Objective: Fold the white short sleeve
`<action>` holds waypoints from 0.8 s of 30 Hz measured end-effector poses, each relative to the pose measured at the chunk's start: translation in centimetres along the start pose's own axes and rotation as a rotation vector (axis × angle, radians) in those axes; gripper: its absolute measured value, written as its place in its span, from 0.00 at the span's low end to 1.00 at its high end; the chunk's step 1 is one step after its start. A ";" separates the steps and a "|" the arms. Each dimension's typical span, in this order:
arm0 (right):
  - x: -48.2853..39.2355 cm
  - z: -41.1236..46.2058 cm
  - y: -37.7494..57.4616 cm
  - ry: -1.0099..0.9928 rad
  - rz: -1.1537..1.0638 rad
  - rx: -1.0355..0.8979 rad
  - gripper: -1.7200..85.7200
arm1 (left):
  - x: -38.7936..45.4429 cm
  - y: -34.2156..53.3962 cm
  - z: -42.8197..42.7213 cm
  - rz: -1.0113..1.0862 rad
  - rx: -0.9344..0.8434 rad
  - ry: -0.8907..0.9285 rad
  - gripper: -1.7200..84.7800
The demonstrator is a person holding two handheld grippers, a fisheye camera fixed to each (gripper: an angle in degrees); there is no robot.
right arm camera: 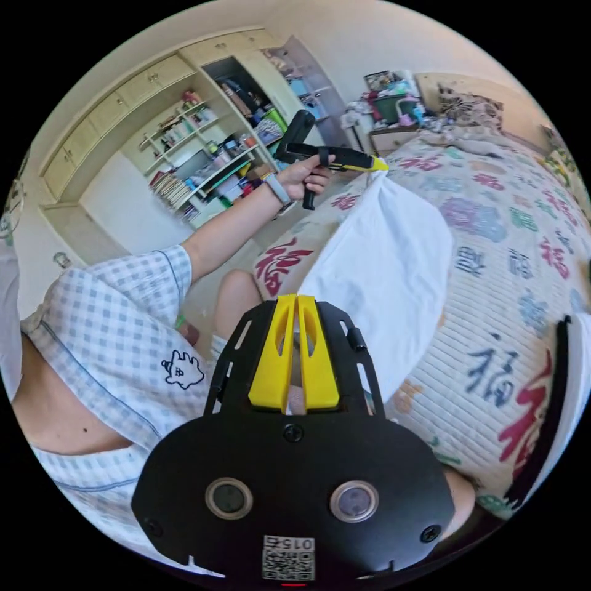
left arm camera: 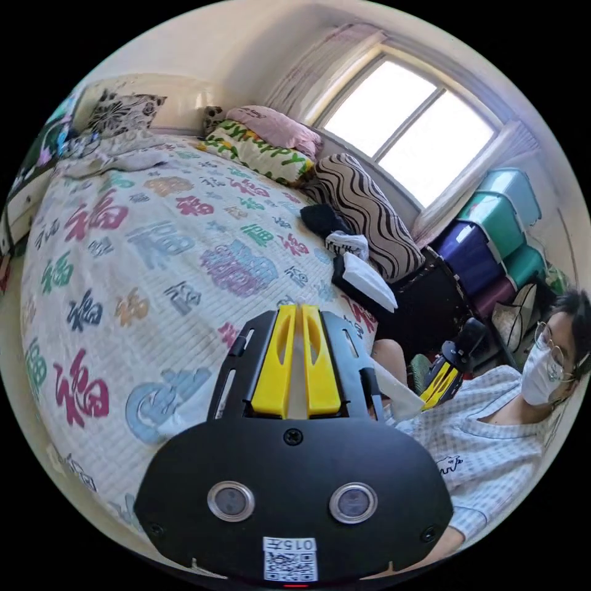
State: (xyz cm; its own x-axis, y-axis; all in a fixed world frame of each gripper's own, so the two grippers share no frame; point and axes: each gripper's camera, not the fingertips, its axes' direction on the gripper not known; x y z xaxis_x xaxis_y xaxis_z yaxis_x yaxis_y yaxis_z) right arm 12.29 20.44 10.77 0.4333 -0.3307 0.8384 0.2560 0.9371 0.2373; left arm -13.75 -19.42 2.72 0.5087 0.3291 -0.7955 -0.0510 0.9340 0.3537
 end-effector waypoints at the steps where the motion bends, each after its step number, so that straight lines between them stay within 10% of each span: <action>1: -0.2 2.4 -1.3 -0.031 -0.005 -0.040 0.02 | -2.1 1.9 -1.9 -0.043 0.010 -0.015 0.02; 24: -2.1 14.8 -10.0 -0.088 -0.061 -0.271 0.11 | -12.7 15.1 -18.4 -0.344 0.146 -0.141 0.13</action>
State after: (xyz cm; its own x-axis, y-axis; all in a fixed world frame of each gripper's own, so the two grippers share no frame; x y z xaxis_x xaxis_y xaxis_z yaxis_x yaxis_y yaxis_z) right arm -4.00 13.44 13.87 0.3360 -0.3638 0.8688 0.5061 0.8477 0.1592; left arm -36.80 -6.91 9.06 0.5886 -0.0318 -0.8078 0.2606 0.9534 0.1523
